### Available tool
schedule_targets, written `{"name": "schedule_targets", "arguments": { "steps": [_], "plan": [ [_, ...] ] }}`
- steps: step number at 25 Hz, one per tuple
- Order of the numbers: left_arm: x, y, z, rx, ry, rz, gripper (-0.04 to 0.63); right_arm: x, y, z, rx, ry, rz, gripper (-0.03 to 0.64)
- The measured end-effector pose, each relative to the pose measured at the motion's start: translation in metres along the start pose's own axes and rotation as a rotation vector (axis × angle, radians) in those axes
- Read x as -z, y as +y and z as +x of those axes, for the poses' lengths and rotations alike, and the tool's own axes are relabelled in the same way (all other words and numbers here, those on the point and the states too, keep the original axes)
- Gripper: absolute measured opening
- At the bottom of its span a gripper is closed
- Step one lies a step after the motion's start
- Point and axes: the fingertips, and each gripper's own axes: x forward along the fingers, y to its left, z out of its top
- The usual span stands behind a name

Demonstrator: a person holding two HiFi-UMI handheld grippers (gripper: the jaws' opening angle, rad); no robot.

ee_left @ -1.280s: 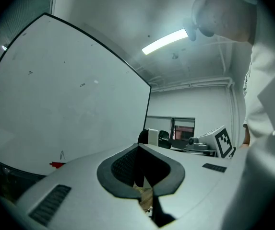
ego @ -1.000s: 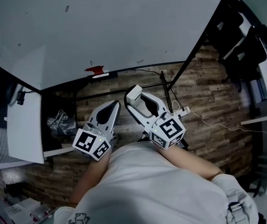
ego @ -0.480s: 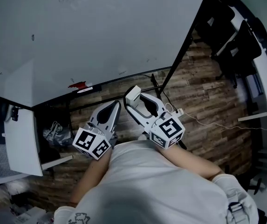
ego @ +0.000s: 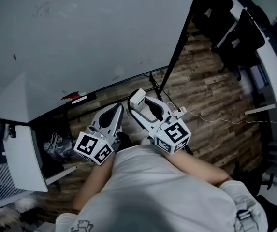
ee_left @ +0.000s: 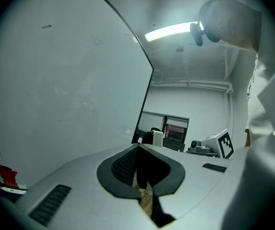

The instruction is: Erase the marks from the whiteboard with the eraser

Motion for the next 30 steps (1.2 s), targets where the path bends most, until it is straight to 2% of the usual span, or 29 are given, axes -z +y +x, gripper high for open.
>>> {"name": "schedule_targets", "arguments": {
  "steps": [8,13,17,22,27,30],
  "plan": [
    [-0.006,0.024,0.021,0.002,0.016,0.032,0.006,0.013,-0.028,0.024,0.041,0.043,0.026,0.233],
    [0.002,0.063,0.032,-0.015,0.052,0.04,0.006,0.014,-0.039,0.055,0.042,0.06,0.028,0.233],
    [0.005,0.094,0.038,-0.009,0.052,0.028,0.006,0.022,-0.05,0.085,0.037,0.093,-0.011,0.233],
    [0.022,0.128,0.044,-0.001,0.08,0.044,0.006,0.058,-0.066,0.117,0.049,0.186,-0.068,0.233],
    [0.056,0.164,0.05,0.02,0.108,0.067,0.006,0.098,-0.086,0.146,0.066,0.24,-0.056,0.233],
    [0.067,0.177,0.053,0.024,0.114,0.056,0.006,0.127,-0.099,0.156,0.085,0.269,-0.029,0.233]
  ]
}}
